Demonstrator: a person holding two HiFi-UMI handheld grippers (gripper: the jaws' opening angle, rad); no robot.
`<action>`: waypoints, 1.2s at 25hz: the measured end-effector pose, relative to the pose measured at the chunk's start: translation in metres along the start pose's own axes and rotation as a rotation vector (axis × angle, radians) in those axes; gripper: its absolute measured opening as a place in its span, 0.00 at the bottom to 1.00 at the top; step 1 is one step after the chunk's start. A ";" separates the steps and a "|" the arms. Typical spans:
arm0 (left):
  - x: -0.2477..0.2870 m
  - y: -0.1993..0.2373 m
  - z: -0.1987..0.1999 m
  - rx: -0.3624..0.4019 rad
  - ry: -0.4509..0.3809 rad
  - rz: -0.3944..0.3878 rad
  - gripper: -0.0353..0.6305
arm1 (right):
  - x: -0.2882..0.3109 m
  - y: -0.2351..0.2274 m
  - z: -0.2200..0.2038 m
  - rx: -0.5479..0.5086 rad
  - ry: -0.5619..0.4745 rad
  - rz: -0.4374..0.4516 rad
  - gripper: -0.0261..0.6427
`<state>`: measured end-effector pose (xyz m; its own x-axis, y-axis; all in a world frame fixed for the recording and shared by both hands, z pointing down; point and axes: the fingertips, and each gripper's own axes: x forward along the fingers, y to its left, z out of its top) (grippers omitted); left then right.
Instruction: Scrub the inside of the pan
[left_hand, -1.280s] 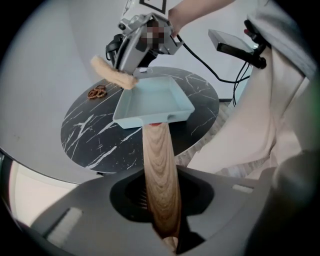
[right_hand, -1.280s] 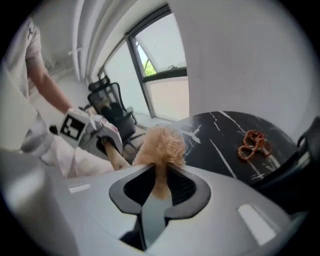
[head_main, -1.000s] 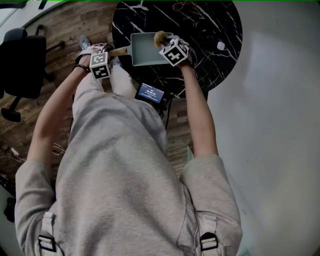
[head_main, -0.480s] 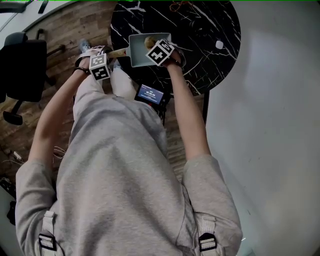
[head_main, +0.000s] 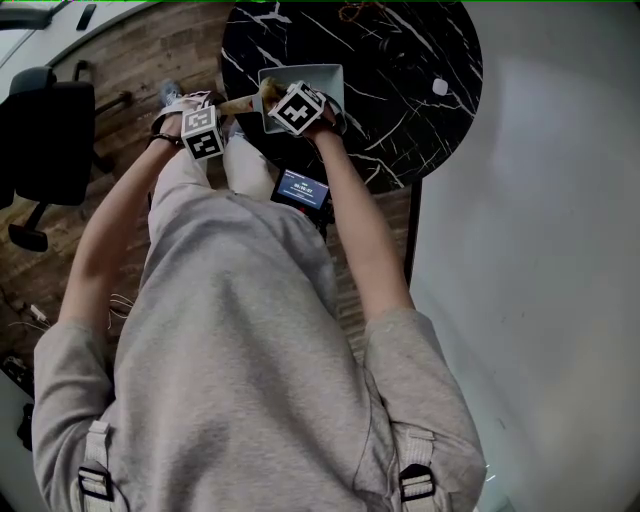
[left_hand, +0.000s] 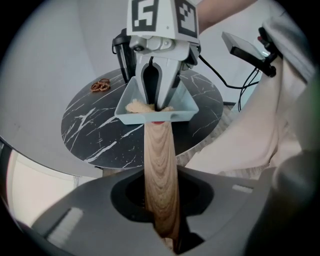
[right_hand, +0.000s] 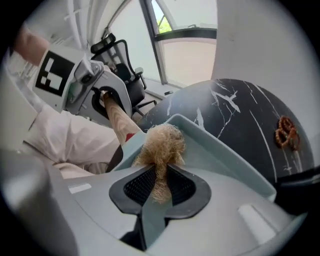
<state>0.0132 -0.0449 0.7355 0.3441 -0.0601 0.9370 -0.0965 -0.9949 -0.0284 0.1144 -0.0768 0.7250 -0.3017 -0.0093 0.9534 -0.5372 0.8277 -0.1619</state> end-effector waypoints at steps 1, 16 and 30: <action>0.000 0.000 0.000 -0.002 0.002 0.000 0.16 | 0.002 0.001 0.003 0.052 -0.030 0.025 0.17; -0.001 0.000 0.000 -0.006 0.021 -0.005 0.16 | -0.071 -0.034 -0.014 0.187 -0.278 0.029 0.17; 0.000 -0.005 -0.003 -0.091 0.051 -0.061 0.15 | -0.037 -0.037 -0.113 -0.173 0.277 -0.075 0.17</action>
<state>0.0108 -0.0393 0.7371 0.3044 0.0066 0.9525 -0.1618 -0.9851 0.0586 0.2341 -0.0437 0.7246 -0.0280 0.0599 0.9978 -0.4008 0.9138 -0.0661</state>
